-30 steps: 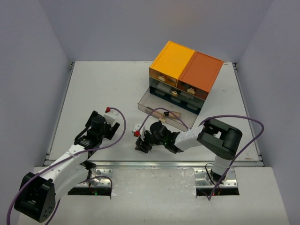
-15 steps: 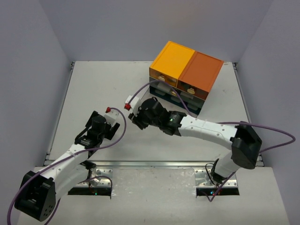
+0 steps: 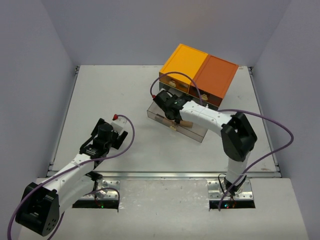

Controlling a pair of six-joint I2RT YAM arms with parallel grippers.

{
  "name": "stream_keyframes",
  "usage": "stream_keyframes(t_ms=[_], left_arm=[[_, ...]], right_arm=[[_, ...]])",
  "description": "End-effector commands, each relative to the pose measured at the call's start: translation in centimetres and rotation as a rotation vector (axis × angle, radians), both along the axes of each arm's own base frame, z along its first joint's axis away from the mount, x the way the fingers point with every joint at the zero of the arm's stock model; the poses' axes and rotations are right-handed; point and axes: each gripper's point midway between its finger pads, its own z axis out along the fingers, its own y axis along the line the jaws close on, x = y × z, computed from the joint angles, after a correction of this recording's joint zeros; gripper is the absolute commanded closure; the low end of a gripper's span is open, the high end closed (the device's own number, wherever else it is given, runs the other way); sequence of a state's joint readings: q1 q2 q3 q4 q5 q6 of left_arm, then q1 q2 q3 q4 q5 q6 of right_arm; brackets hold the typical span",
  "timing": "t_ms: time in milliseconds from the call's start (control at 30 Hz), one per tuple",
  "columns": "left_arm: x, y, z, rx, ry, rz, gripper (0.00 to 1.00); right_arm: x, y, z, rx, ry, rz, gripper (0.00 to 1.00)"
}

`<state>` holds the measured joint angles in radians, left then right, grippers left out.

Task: Organize the makeup

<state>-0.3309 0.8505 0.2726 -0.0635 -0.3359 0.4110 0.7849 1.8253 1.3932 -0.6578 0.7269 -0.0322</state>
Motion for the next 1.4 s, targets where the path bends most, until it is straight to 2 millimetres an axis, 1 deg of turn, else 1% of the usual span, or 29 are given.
stream_keyframes(t_ms=[0,133,200,233,267,333,533,600,667,867,1000,1133,1200,1267,1367], left_arm=[[1.1,0.0,1.5,-0.023,-0.061,0.016,0.00],[1.0,0.0,1.5,-0.024,-0.060,0.015,0.00],[1.0,0.0,1.4,-0.022,-0.058,0.016,0.00],[1.0,0.0,1.5,-0.022,-0.060,0.015,0.00],[1.0,0.0,1.5,-0.022,-0.060,0.016,0.00],[1.1,0.0,1.5,-0.023,-0.061,0.017,0.00],[1.0,0.0,1.5,-0.021,-0.060,0.016,0.00],[1.1,0.0,1.5,-0.023,-0.061,0.017,0.00],[1.1,0.0,1.5,-0.023,-0.061,0.016,0.00],[1.1,0.0,1.4,-0.022,-0.057,0.017,0.00],[1.1,0.0,1.4,-0.021,-0.056,0.017,0.00],[1.1,0.0,1.4,-0.020,-0.057,0.016,0.00],[1.0,0.0,1.4,-0.021,-0.057,0.016,0.00],[1.1,0.1,1.5,-0.022,-0.061,0.018,0.00],[1.1,0.1,1.6,-0.022,-0.069,0.022,0.00]], right_arm=[[2.4,-1.0,1.0,-0.194,-0.044,-0.024,0.79],[3.8,-0.5,-1.3,-0.276,-0.013,-0.011,0.78],[4.6,0.0,-1.9,-0.297,-0.006,-0.002,0.77],[4.9,0.2,-2.6,-0.311,0.004,0.003,0.75],[5.1,0.3,-3.5,-0.332,0.017,0.007,0.72],[5.7,0.5,-4.2,-0.364,0.023,0.012,0.68],[6.9,1.0,-5.5,-0.387,0.027,0.029,0.54],[7.0,1.0,-5.8,-0.391,0.029,0.036,0.46],[6.9,1.0,-5.9,-0.390,0.031,0.036,0.42],[6.5,0.9,-5.3,-0.372,0.026,0.036,0.40],[6.2,0.9,-3.6,-0.326,-0.006,0.025,0.40],[4.8,1.1,-1.0,-0.188,-0.021,-0.017,0.40],[3.7,2.0,1.0,-0.041,-0.021,-0.013,0.40],[2.4,2.5,1.4,0.087,-0.006,-0.023,0.40],[0.1,3.7,2.2,0.272,0.035,0.011,0.40]])
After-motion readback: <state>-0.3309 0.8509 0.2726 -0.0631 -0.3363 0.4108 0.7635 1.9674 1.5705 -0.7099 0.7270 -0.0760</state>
